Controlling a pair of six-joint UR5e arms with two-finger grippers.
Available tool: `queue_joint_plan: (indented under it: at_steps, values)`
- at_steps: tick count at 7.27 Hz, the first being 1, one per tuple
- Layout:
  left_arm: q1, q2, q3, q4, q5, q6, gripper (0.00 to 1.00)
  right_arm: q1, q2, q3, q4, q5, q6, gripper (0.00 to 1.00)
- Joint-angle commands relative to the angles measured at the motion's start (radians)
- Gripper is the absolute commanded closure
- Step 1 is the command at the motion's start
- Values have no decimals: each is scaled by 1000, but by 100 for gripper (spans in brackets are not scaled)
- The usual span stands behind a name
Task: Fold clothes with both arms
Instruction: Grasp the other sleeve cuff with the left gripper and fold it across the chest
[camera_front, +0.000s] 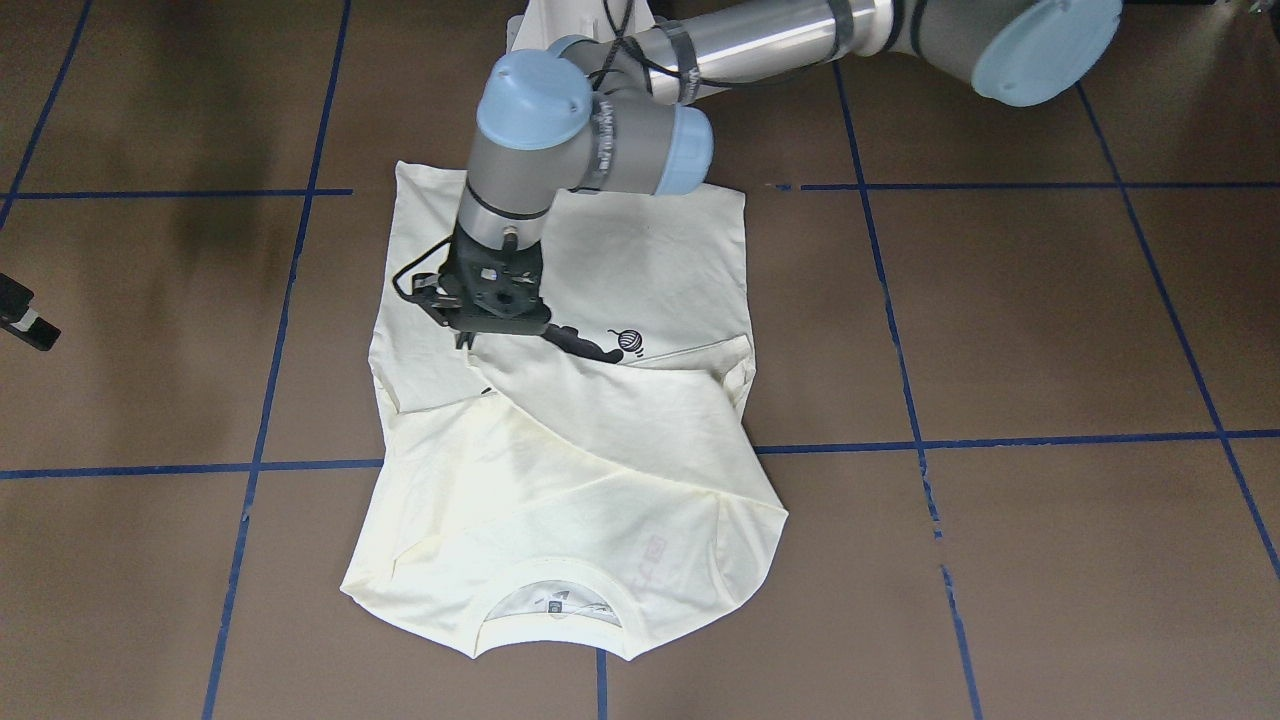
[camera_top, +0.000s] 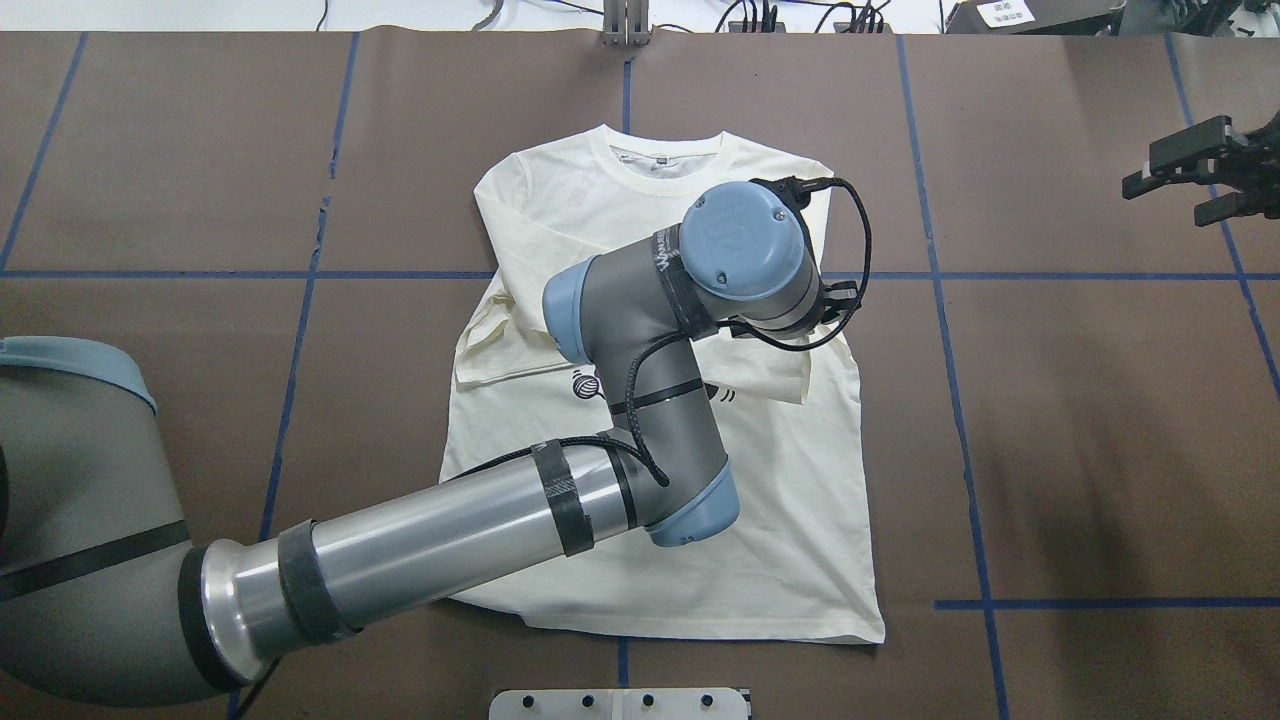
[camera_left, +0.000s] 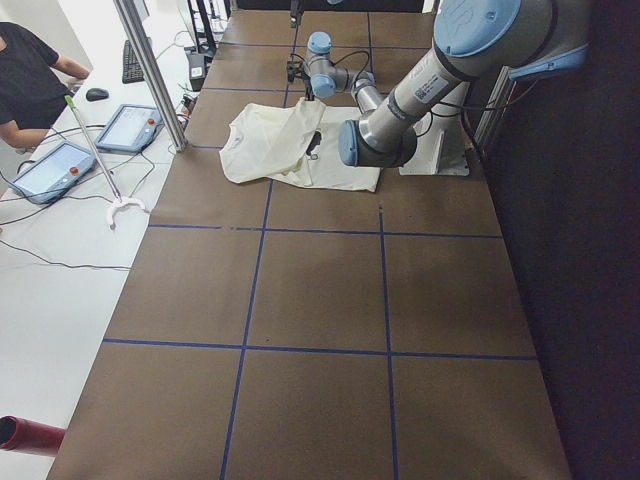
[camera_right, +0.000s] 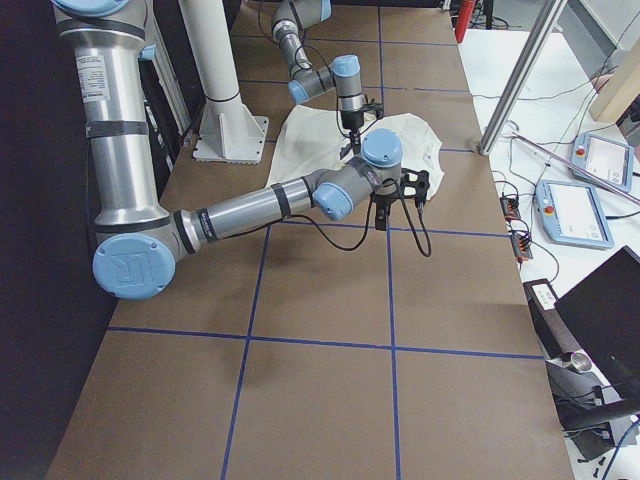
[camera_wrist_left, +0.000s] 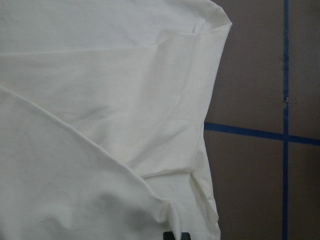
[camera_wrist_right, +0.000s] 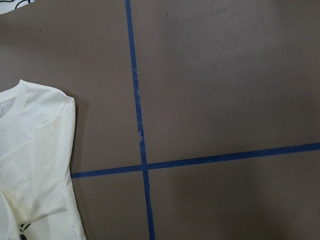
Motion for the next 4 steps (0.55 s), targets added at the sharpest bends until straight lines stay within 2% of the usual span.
queue_joint_plan:
  at_steps: [1, 2, 3, 4]
  values:
    - [-28, 4, -54, -4, 0, -9, 4, -2, 2, 2, 3, -6, 15, 0]
    - [-74, 105, -215, 28, -74, -9, 6, -24, 5, 11, 4, -7, 22, 0]
    - [-107, 260, -422, 65, -95, -6, 8, -87, 3, 43, 4, -27, 101, 0]
    - [-126, 409, -602, 96, -97, 36, 10, -208, 3, 95, 4, -103, 278, 0]
